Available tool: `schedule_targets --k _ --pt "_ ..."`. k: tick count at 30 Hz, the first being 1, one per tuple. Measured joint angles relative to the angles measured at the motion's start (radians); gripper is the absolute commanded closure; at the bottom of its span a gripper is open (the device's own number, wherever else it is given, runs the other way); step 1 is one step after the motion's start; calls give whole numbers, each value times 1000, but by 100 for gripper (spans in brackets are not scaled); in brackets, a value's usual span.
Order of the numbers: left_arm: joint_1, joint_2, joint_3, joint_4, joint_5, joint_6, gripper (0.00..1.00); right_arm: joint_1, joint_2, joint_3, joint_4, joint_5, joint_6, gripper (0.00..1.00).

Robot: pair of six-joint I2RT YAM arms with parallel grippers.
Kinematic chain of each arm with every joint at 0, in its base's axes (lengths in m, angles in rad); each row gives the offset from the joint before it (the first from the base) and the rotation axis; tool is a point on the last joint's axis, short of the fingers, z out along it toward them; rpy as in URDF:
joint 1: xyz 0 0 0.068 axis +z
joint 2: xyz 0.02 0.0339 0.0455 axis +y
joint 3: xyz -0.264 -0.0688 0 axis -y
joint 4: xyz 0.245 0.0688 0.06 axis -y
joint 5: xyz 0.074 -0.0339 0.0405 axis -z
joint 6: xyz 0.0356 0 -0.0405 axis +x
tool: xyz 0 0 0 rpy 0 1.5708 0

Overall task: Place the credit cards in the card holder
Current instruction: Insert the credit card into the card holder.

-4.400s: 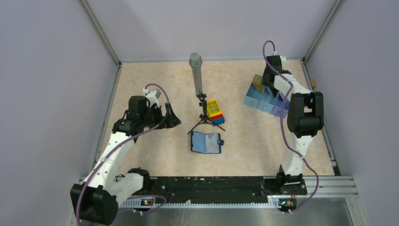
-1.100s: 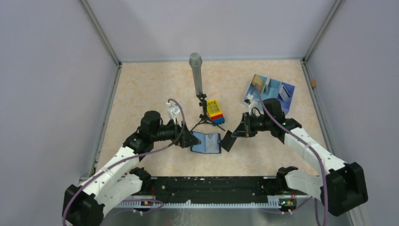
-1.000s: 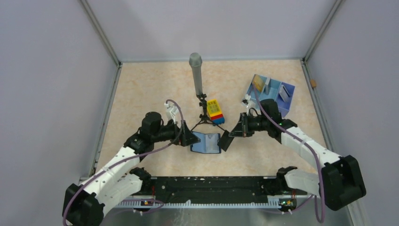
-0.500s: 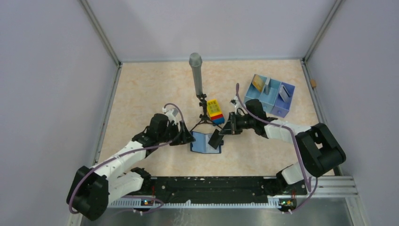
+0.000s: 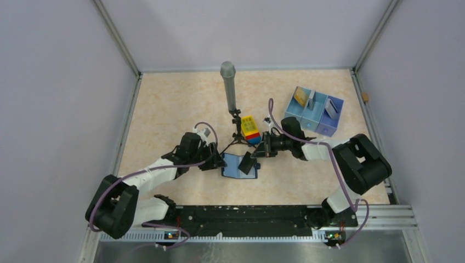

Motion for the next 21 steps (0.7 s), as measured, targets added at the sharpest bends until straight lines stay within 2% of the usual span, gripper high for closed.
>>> schedule_targets --k 9,21 --pt "3 83 -7 50 7 -1 70 10 36 0 50 -8 28 100" --pt "6 108 -16 78 10 1 78 22 90 0 70 -14 58 100"
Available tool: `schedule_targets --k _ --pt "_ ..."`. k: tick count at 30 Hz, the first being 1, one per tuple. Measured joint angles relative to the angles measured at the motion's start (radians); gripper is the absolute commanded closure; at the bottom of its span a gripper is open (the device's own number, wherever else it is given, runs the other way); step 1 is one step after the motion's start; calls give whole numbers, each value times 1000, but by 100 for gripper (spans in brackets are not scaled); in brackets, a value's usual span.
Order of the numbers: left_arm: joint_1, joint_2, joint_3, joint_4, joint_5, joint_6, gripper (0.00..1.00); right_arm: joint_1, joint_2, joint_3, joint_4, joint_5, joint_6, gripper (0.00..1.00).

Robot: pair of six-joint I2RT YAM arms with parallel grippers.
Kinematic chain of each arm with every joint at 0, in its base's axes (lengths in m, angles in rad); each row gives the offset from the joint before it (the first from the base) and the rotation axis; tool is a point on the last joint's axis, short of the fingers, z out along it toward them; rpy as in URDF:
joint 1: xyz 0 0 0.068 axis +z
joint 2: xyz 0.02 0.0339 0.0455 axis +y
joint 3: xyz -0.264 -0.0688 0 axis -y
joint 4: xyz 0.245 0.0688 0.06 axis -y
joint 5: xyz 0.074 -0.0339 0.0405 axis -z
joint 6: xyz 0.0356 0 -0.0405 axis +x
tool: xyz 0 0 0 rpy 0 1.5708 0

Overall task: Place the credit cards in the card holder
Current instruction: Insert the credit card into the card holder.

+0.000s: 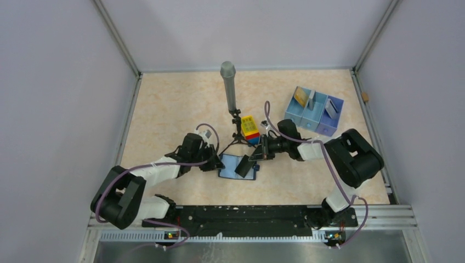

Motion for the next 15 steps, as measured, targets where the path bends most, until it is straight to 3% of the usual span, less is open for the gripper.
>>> schedule_targets --k 15 --pt "1 14 -2 25 16 6 79 36 76 79 -67 8 -8 100"
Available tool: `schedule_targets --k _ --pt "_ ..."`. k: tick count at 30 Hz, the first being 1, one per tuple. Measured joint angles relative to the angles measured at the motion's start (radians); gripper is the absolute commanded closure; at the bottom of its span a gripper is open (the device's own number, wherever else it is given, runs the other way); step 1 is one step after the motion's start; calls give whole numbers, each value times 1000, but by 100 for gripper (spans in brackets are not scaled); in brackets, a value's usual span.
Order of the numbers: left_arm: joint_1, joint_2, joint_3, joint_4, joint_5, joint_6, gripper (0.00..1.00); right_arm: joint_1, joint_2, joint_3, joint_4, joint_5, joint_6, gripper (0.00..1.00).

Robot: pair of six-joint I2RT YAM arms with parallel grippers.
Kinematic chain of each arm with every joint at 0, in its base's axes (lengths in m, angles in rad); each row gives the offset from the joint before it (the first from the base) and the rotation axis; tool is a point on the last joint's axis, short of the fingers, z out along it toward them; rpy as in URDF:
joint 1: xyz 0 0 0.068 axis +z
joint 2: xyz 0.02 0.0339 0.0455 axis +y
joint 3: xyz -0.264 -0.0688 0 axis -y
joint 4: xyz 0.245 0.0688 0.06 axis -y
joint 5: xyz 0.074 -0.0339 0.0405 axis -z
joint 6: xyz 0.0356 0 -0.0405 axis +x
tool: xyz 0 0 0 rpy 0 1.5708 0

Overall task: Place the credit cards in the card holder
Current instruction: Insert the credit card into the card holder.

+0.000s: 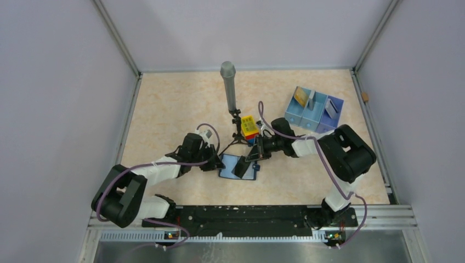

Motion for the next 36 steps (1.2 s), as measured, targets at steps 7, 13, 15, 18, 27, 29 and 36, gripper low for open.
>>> schedule_targets --k 7,13,15,18,27,29,36 --pt "1 13 0 8 10 14 79 8 40 56 -95 11 -36 100" --pt "3 13 0 13 27 28 79 15 64 91 -142 10 -50 100" --pt "5 14 0 17 35 37 79 18 64 93 -145 10 -53 100" --pt "5 20 0 27 53 46 80 24 73 105 -155 9 -53 100" --pt "7 32 0 45 79 69 81 37 115 151 -174 8 -53 100" --pt "7 32 0 47 81 71 81 38 120 159 -182 10 -53 100" --pt "7 32 -1 55 91 71 82 43 138 190 -218 15 -48 100"
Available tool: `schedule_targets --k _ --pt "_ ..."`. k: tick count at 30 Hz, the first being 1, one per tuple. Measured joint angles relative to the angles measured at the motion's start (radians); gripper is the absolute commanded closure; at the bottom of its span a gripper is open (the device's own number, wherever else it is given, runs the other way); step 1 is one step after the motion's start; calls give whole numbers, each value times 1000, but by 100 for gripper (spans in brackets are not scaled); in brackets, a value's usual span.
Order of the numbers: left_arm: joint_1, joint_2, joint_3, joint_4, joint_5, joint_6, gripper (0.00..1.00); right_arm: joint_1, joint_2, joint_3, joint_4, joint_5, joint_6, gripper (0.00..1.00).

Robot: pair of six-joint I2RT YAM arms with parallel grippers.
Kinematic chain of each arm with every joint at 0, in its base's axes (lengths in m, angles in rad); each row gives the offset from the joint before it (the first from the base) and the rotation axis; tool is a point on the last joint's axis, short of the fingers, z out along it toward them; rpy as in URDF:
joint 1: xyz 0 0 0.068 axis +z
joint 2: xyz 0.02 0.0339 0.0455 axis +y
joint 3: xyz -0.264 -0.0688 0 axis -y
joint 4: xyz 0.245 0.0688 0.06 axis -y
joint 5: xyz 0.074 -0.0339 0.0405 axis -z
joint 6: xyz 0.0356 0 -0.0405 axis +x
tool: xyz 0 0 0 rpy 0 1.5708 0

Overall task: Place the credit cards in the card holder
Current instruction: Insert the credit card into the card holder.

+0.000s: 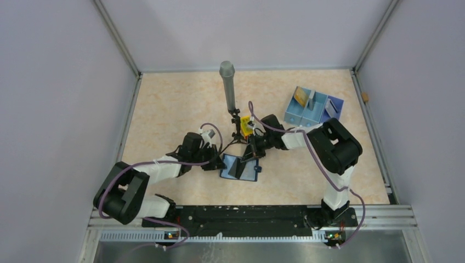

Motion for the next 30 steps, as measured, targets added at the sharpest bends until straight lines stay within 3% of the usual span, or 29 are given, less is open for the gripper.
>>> schedule_targets --k 3,5,10,13,21,25,30 --pt "1 3 -1 7 7 0 82 1 8 13 -16 0 5 100" --pt "2 7 -1 8 11 0 90 3 12 24 -30 2 5 100" --pt "2 12 -2 7 9 -4 100 8 16 43 -62 15 4 86" --pt "2 16 -4 10 6 -13 100 12 6 45 -73 34 9 75" --pt "-1 26 -35 81 10 -70 100 36 -103 16 -114 197 15 56" --pt "-1 26 -47 98 10 -85 100 35 -183 -17 -146 306 14 51" --pt "-1 24 -55 110 10 -91 100 37 -257 -43 -204 399 14 53"
